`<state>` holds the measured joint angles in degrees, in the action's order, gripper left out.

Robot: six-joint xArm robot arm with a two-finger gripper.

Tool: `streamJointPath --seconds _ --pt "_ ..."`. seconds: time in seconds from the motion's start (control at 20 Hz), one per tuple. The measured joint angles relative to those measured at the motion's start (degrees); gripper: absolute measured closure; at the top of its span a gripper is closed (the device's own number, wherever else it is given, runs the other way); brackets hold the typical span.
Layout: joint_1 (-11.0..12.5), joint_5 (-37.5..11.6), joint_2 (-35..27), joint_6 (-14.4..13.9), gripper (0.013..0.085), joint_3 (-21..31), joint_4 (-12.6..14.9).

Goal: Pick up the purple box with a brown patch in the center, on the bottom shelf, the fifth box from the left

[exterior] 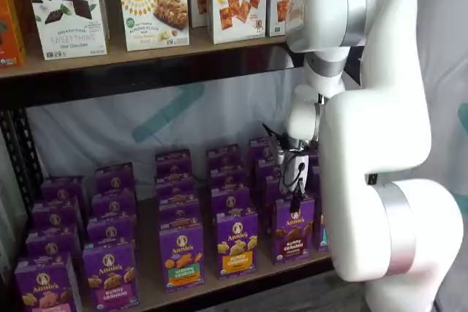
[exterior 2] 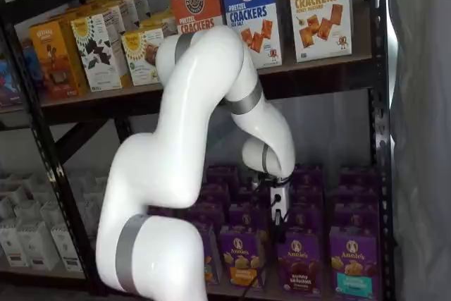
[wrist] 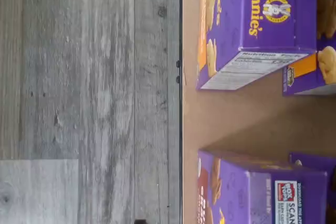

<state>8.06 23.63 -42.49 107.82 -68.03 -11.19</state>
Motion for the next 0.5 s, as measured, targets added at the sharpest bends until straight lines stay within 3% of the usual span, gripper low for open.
streamJointPath --seconds 0.2,0.5 --pt "0.51 3.46 -2.04 -2.46 0.0130 -3.31 3.15" --pt "0.97 3.46 -4.81 -1.27 0.0130 -6.50 2.29"
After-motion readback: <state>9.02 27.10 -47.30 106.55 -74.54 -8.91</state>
